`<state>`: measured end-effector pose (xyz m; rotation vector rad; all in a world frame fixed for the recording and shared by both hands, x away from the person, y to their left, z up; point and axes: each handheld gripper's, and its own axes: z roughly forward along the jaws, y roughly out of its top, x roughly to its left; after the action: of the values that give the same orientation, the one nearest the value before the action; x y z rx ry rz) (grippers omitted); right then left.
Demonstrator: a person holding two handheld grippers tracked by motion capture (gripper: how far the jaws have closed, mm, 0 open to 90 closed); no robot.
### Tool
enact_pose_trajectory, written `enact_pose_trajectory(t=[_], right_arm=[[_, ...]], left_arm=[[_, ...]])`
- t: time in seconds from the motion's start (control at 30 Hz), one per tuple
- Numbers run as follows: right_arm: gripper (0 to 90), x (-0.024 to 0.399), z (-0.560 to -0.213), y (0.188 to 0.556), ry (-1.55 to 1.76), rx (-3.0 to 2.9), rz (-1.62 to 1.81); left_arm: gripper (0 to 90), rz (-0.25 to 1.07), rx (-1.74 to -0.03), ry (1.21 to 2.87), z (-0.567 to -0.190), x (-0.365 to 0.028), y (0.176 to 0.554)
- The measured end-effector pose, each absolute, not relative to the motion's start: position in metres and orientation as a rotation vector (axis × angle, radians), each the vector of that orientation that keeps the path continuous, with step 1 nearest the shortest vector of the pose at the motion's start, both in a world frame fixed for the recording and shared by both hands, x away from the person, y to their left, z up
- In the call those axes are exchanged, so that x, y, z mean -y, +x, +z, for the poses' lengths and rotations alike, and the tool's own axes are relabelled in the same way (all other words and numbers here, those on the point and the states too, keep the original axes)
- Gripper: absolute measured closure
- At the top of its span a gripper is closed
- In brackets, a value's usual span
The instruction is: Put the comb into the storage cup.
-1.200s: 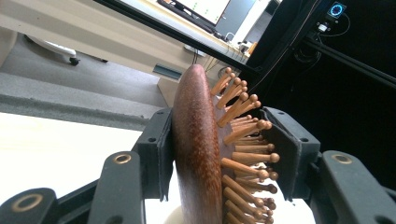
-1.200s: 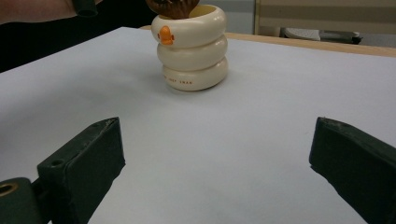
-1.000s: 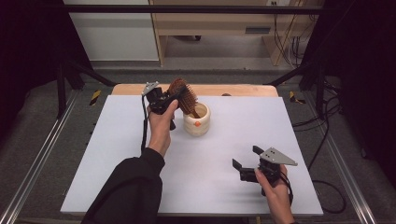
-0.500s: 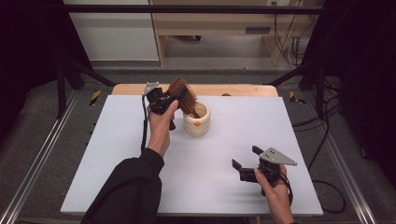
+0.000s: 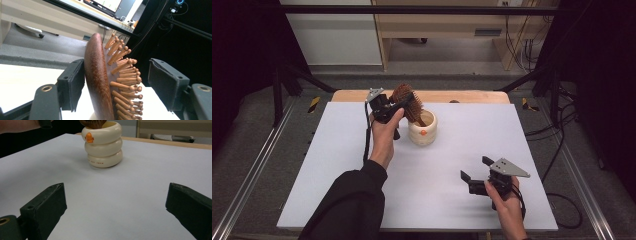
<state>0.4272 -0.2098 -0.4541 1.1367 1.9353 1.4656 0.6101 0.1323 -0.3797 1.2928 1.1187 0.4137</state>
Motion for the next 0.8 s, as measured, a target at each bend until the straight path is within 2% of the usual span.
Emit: enact_pose_trajectory(t=[0.23,0.53,0.8], right_arm=[[3.5,0.2108,-0.4542,0.4275,1.131,-1.936,1.46],[3.5,0.211,-0.4541,0.4276,1.133,-1.936,1.458],[3.5,0.2105,-0.4543,0.4277,1.135,-1.935,1.457]], left_arm=[[22.2,0.426,-1.119,1.299,-0.3783,-0.1328,0.6083],[9.6,0.447,-1.132,1.324,-0.3791,-0.132,0.606],[6.9,0.454,-1.127,1.313,-0.3772,-0.133,0.603]])
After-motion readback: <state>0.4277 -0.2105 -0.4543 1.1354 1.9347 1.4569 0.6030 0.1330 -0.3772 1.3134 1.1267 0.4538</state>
